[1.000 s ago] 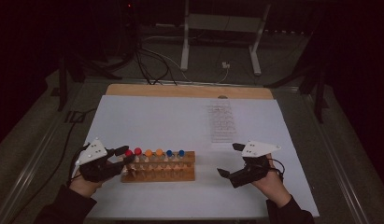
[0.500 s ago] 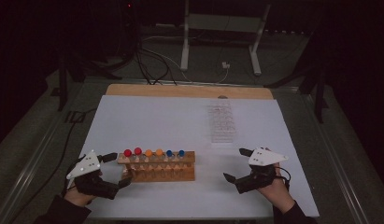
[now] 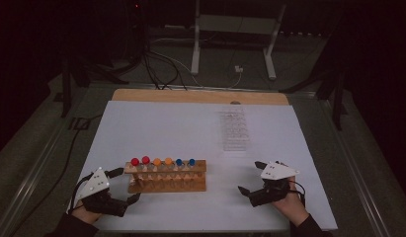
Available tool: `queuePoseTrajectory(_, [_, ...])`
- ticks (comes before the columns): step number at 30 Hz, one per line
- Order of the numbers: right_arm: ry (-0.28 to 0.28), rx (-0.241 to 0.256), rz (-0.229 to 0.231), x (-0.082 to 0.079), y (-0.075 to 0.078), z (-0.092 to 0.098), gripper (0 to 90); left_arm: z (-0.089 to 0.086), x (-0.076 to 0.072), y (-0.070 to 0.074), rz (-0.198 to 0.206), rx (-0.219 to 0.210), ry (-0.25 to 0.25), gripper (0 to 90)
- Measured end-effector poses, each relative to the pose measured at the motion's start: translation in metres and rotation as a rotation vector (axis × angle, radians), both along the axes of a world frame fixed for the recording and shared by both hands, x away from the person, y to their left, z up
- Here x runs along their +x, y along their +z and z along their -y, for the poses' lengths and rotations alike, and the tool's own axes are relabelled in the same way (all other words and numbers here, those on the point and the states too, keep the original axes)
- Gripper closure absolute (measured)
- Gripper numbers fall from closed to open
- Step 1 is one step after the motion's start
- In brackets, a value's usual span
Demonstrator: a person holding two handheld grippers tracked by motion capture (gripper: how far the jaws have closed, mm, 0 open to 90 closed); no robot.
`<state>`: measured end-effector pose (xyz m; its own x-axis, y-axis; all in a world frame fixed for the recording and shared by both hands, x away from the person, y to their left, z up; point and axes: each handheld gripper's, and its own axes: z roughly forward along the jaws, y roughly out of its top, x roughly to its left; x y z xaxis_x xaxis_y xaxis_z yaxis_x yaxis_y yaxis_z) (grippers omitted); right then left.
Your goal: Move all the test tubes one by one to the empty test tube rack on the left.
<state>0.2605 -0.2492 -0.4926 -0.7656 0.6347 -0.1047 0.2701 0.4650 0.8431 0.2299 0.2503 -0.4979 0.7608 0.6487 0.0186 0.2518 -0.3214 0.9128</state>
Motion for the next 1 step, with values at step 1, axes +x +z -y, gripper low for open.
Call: queuePoseTrajectory(1, [0.001, 0.0, 0.007, -0.0001, 0.0003, 0.0002, 0.0, -0.0008, -0.0004, 0.0006, 0.002, -0.003, 0.005, 0.4])
